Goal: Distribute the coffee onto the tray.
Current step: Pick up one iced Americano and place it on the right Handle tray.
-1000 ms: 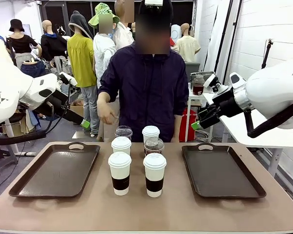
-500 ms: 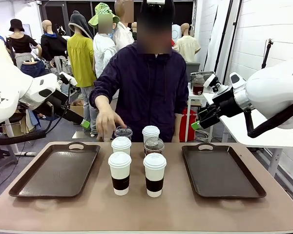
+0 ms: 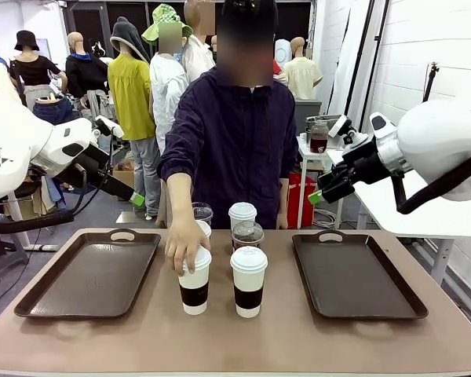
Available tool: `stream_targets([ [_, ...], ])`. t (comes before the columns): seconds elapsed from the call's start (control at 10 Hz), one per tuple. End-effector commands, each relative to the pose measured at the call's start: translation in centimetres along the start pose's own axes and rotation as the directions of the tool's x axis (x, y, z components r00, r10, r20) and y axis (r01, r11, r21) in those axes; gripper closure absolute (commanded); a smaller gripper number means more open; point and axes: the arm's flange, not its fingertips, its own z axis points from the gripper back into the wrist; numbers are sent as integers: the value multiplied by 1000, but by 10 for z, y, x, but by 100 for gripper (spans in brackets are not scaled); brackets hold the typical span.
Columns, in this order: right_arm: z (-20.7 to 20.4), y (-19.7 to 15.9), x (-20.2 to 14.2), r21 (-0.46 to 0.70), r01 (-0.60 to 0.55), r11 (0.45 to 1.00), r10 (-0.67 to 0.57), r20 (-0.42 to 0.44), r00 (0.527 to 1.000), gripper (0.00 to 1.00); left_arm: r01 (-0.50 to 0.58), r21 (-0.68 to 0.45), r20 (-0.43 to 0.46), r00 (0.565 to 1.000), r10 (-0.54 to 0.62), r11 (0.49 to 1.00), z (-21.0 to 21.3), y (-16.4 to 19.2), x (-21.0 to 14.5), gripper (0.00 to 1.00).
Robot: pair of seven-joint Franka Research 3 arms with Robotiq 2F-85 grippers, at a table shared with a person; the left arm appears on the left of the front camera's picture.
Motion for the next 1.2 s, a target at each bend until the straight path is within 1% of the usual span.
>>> stream_targets([
  [0.0, -20, -36, 4, 92, -76, 993, 70, 61, 996, 0, -2, -5, 1, 1000, 2, 1000, 0, 1, -1, 0],
  [0.2, -36, -63, -8, 121, -150, 981, 138, 106, 985, 0, -2, -5, 1, 1000, 2, 1000, 0, 1, -1, 0],
  [0.4, -56, -78, -28, 163, -211, 964, 182, 179, 967, 0, -2, -5, 1, 1000, 2, 1000, 0, 1, -1, 0],
  [0.7, -85, -90, -56, 238, -172, 956, 129, 188, 974, 0, -2, -5, 1, 1000, 2, 1000, 0, 1, -1, 0],
  [0.8, -91, -93, -62, 256, -151, 955, 109, 170, 979, 0, -2, -5, 1, 1000, 2, 1000, 0, 1, -1, 0],
  [1.0, -97, -95, -64, 262, -131, 956, 90, 161, 983, 0, -2, -5, 1, 1000, 2, 1000, 0, 1, -1, 0],
  [1.1, -93, -94, -61, 248, -106, 963, 76, 129, 989, 0, -2, -5, 1, 1000, 2, 1000, 0, 1, -1, 0],
])
